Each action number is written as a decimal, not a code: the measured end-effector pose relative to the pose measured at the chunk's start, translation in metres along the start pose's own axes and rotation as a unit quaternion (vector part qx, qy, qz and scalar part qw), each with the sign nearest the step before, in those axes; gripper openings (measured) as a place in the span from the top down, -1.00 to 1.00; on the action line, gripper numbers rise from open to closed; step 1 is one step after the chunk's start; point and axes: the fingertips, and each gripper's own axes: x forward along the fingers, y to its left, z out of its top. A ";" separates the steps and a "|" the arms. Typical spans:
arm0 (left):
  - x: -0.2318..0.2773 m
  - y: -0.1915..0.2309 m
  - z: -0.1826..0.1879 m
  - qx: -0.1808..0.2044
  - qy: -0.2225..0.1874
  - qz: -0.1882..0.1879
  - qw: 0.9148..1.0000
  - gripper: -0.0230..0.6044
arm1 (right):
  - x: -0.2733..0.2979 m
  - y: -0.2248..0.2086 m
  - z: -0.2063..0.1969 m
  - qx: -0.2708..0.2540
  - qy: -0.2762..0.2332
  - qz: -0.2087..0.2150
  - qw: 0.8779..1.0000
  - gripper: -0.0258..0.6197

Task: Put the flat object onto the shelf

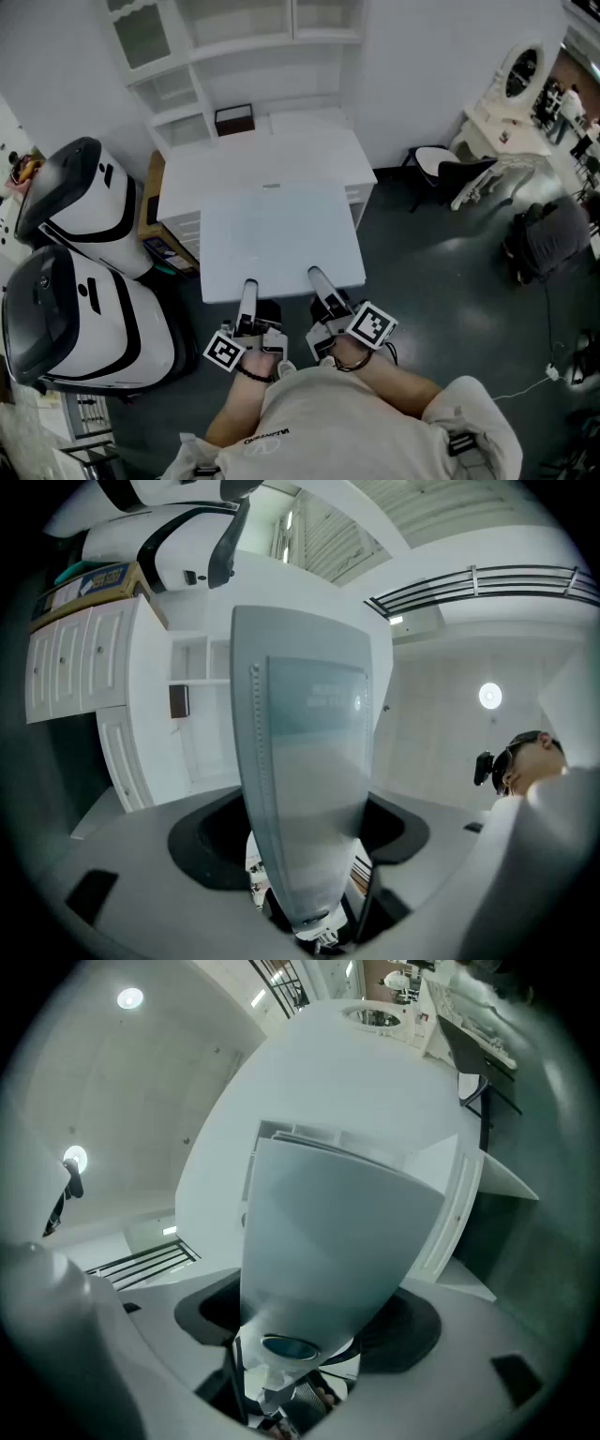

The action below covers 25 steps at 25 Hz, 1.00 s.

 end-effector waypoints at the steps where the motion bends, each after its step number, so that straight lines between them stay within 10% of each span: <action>1: 0.001 0.001 0.001 -0.001 0.001 -0.001 1.000 -0.11 | 0.001 0.000 0.000 -0.004 -0.001 0.000 1.000 -0.15; 25: 0.000 0.018 0.065 -0.023 0.010 -0.018 1.000 -0.11 | 0.050 0.013 -0.040 -0.041 -0.013 -0.008 0.999 -0.18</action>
